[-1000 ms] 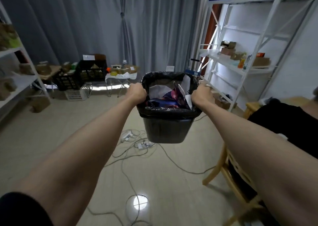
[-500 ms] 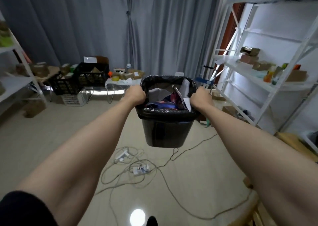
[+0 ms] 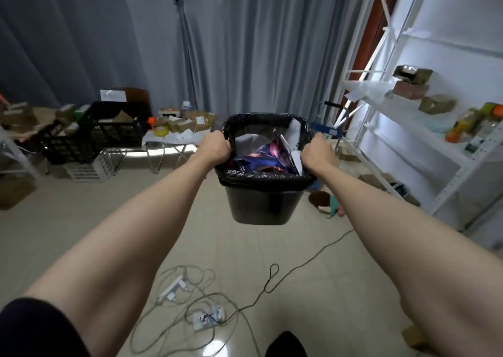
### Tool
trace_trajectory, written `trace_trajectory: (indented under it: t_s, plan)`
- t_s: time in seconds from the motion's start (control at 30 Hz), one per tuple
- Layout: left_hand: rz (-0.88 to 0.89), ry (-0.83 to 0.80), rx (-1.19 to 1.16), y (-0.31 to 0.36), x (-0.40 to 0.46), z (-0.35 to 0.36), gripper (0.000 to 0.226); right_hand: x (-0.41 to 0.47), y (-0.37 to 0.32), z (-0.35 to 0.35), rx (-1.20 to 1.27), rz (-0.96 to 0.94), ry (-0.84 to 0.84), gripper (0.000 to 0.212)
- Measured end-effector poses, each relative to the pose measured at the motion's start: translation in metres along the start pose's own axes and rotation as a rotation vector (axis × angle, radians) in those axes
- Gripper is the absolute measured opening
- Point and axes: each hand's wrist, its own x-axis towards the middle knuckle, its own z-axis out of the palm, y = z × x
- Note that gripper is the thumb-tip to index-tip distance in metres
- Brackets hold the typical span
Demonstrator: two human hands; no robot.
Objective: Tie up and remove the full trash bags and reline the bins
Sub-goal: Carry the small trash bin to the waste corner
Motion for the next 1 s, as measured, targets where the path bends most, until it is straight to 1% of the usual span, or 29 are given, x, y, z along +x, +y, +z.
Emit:
trace_trajectory:
  t_s: [0.2,0.37,0.53,0.67,0.77,1.0]
  plan:
    - [-0.028,0.034,0.033,0.029,0.152,0.046,0.029,0.158,-0.007,0.042,-0.004,-0.040,-0.014,0.033]
    - [-0.068,0.062,0.023,0.060,0.277,0.076,0.030,0.293,-0.017,0.069,0.000,-0.064,-0.040,0.038]
    - [-0.113,0.061,0.036,0.077,0.371,0.097,0.031,0.399,-0.033,0.097,-0.010,-0.084,-0.026,0.038]
    - [-0.132,0.043,0.013,0.073,0.451,0.114,0.030,0.475,-0.045,0.136,0.002,-0.098,-0.042,0.036]
    - [-0.124,0.010,0.023,0.065,0.516,0.130,0.026,0.531,-0.055,0.174,0.009,-0.078,-0.059,0.038]
    - [-0.093,-0.049,0.040,0.034,0.705,0.166,0.027,0.680,-0.100,0.266,0.014,-0.046,-0.078,0.037]
